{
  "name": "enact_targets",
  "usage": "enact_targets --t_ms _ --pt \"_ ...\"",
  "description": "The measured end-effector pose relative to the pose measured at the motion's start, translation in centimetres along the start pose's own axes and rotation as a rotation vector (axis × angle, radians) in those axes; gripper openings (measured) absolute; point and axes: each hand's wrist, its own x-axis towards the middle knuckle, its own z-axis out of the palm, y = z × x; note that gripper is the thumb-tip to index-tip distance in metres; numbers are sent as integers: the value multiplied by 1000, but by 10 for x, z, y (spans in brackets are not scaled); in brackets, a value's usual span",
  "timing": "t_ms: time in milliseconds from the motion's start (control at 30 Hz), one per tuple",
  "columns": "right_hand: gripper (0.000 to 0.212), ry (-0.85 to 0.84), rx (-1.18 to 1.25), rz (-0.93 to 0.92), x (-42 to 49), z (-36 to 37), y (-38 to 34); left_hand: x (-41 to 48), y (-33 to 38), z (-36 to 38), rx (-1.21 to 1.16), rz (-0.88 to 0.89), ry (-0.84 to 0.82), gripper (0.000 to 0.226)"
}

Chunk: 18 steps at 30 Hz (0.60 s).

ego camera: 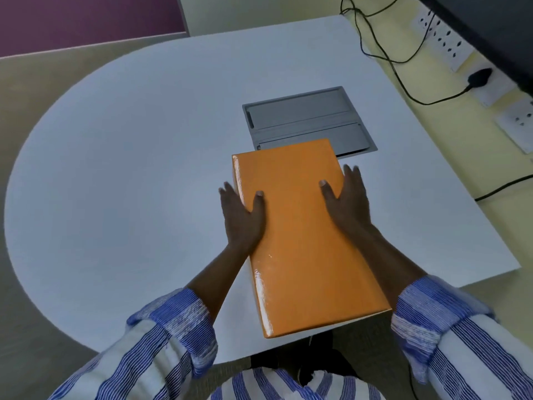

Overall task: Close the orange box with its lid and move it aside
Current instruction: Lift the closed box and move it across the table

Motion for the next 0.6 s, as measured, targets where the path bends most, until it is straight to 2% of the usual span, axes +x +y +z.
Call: enact_targets --t_ms 67,133,200,267,433,600 --pt "79 -113 104 198 -6 -10 12 -3 -10 -5 -129 -199 -87 91" --pt "76 -238 230 344 -11 -19 26 -9 -20 -10 -396 -335 -218 83" --pt "75 -346 367 426 -12 -24 37 -18 -26 -11 -712 -379 -388 67" --pt "75 -409 436 442 -9 -25 43 -24 -26 -10 -890 -392 -507 61" --pt "63 -433 495 397 0 -36 49 -30 -13 1 -965 -410 -494 64" --pt "68 -406 512 359 22 -77 74 -38 22 40 -986 -381 -486 67"
